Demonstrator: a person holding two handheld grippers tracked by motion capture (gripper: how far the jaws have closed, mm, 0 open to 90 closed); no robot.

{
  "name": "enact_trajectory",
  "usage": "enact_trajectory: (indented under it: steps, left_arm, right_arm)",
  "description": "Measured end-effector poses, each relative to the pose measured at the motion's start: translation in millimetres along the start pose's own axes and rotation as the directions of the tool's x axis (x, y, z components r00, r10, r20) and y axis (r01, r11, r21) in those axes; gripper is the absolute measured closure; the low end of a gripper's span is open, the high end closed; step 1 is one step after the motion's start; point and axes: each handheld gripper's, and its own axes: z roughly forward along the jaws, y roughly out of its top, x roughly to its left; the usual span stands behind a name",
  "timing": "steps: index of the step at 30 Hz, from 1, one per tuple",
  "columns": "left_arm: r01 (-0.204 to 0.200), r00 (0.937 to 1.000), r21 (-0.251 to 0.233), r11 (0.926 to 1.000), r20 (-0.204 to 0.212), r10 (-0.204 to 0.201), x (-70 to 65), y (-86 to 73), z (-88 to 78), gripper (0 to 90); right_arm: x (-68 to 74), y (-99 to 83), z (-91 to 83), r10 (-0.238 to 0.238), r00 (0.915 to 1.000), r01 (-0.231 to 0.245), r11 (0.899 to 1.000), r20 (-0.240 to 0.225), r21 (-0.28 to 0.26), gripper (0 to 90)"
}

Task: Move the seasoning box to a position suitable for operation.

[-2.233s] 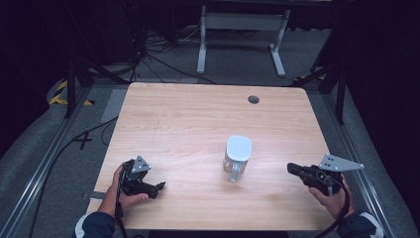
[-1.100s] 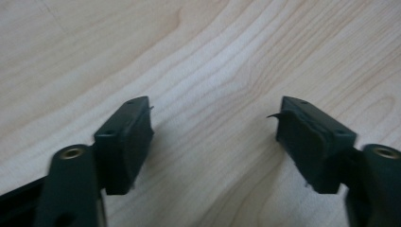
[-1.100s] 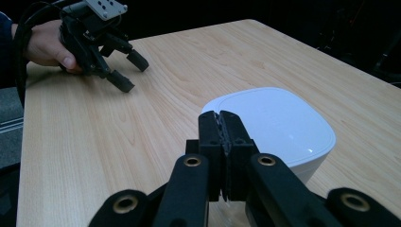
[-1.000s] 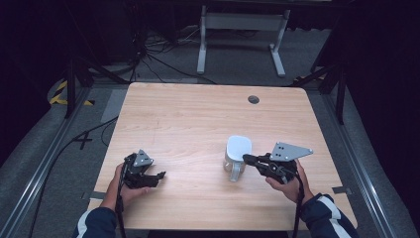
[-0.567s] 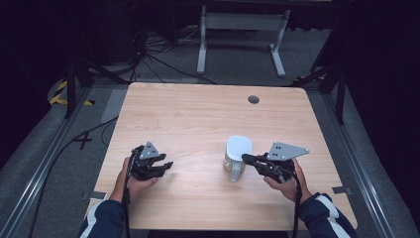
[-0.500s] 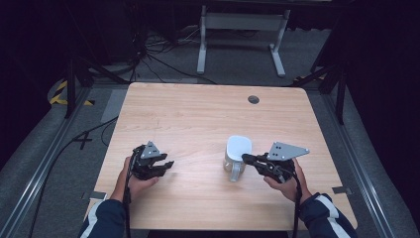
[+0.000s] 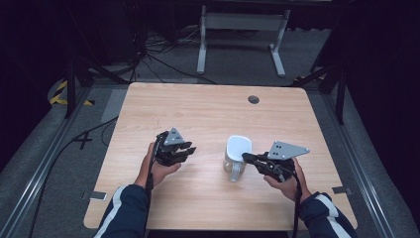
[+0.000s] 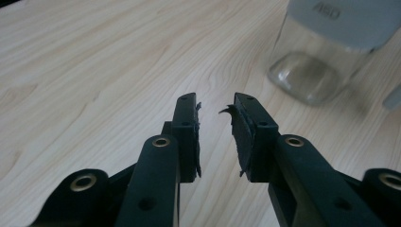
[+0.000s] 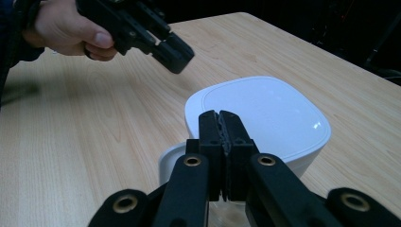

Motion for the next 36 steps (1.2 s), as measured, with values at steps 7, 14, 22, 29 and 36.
enact_trajectory:
  steps: [7, 14, 22, 29, 36]
  left_arm:
    - [-0.046, 0.9987, -0.019, 0.9987, 0.019, 0.047, -8.2, 35.2, 17.7, 74.8]
    - [-0.071, 0.9969, 0.006, 0.9974, 0.034, 0.071, -16.2, 55.8, 38.7, 74.5]
    - [-0.074, 0.9955, 0.006, 0.9972, 0.059, 0.073, -22.9, 66.5, 57.7, 74.8]
    - [-0.095, 0.9924, -0.017, 0.9953, 0.076, 0.096, -28.8, 74.8, 57.9, 76.4]
    - [-0.094, 0.9909, -0.047, 0.9945, 0.093, 0.098, -28.6, 78.6, 53.4, 76.5]
  right_arm:
    - [1.5, -0.4, 0.3, -0.014, 0.9999, 0.014, 1.0, 0.001, -0.005, 88.9]
    - [2.8, -0.5, 0.3, -0.021, 0.9998, 0.021, 1.0, 0.005, -0.003, 89.0]
    - [4.1, -0.4, 0.4, -0.033, 0.9995, 0.033, 0.999, -0.003, -0.003, 89.1]
    - [4.7, -0.4, 0.1, -0.034, 0.9994, 0.034, 0.999, -0.005, 0.0, 89.2]
    - [6.3, -0.2, 0.1, -0.044, 0.999, 0.044, 0.999, -0.003, 0.002, 89.4]
